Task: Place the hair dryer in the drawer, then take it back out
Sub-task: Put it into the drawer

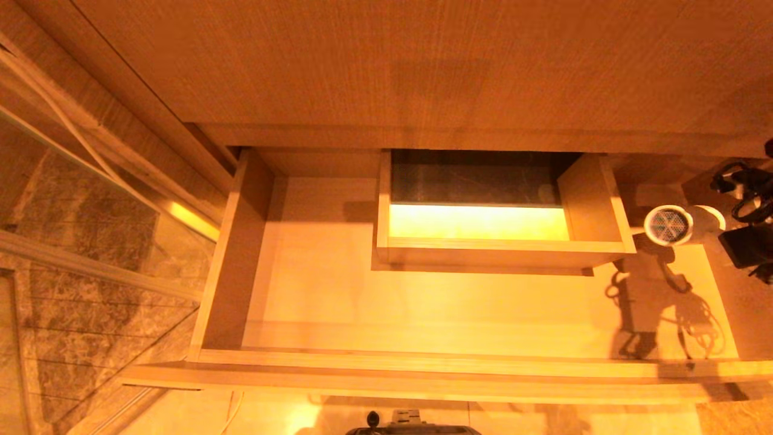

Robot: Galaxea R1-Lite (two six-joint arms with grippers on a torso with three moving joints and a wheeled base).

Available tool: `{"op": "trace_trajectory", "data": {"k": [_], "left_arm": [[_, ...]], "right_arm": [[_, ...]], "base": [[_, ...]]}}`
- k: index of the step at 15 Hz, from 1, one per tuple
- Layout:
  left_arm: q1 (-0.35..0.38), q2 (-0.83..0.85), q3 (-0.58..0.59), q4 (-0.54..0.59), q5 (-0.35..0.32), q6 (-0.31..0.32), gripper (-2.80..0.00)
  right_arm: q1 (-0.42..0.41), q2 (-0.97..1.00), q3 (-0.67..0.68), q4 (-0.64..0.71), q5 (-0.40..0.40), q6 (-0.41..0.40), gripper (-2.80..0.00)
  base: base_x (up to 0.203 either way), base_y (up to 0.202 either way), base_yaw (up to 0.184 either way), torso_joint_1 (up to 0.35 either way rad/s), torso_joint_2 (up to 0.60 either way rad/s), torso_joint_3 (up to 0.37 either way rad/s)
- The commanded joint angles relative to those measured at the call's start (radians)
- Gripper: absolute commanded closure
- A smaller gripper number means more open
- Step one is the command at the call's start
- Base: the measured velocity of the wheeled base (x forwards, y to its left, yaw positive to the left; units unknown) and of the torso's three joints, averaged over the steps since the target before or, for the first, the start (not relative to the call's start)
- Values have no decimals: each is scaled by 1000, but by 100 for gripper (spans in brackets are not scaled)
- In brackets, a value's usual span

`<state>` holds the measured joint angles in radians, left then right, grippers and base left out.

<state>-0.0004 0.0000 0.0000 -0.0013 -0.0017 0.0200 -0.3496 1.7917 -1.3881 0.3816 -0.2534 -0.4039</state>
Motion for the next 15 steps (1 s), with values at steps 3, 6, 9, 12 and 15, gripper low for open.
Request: {"op": "trace_trajectory", "data": {"k": [3, 6, 9, 12, 15], "left_arm": [[0, 0, 2, 0, 0, 0, 0], [0, 0, 2, 0, 0, 0, 0], [0, 0, 2, 0, 0, 0, 0], [0, 0, 1, 0, 0, 0, 0], [0, 0, 2, 0, 0, 0, 0]], "right_arm": [[8, 90, -14, -72, 0, -19, 0], [14, 144, -38, -140, 0, -21, 0], [28, 218, -103, -187, 1, -23, 0], [30, 247, -139, -201, -7, -21, 0], [38, 268, -129, -205, -3, -26, 0]], "base": [[0, 0, 0, 0, 0, 0], [0, 0, 0, 0, 0, 0], [0, 0, 0, 0, 0, 0], [0, 0, 0, 0, 0, 0], [0, 0, 0, 0, 0, 0]]}}
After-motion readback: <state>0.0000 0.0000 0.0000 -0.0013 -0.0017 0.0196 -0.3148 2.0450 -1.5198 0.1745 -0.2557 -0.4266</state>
